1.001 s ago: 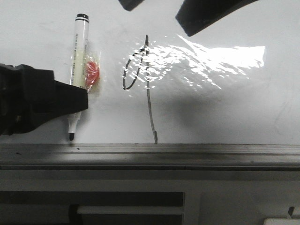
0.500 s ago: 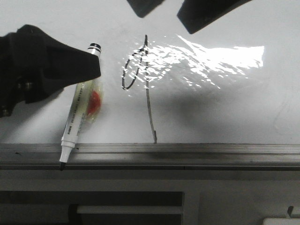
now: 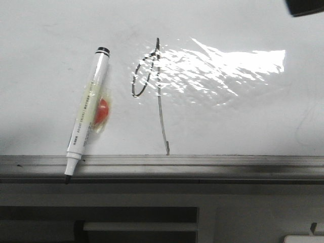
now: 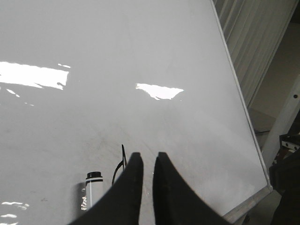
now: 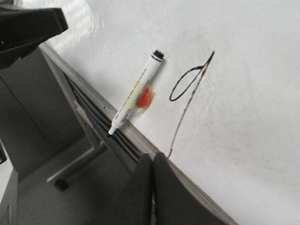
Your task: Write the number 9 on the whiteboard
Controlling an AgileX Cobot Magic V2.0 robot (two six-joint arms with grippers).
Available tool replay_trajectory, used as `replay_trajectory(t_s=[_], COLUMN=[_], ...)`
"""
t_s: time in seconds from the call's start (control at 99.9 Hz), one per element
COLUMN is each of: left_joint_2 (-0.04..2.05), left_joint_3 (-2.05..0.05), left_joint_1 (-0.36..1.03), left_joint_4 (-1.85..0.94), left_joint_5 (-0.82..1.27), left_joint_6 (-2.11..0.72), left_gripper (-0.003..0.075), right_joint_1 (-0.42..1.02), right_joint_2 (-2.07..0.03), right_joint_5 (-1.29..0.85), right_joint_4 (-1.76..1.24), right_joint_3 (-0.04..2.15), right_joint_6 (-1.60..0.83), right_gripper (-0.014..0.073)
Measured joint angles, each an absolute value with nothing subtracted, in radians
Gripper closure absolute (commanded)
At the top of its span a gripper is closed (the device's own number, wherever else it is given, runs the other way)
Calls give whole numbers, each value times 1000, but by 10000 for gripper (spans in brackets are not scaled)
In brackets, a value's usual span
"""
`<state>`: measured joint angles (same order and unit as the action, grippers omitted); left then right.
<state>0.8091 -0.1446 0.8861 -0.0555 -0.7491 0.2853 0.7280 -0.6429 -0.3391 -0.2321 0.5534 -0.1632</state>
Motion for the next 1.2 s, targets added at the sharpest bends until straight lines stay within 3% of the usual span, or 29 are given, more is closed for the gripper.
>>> replay_trajectory(t_s=[0.19, 0.45, 1.201], left_joint_2=[664, 599, 549], left_joint_3=[0, 1, 1], left_joint_1=[886, 886, 886], left_joint_4=[-52, -49, -49], left_joint_5=[-749, -681, -645], left_joint_6=[283, 282, 281], left_gripper=[741, 741, 741], right_joint_1=[728, 728, 728], right_joint_2=[-343, -46, 6], right_joint_5=[-241, -236, -231], right_joint_4=[-212, -208, -208], right_joint_3=[358, 238, 237], right_joint_6=[-163, -163, -163], right_gripper=[655, 655, 655])
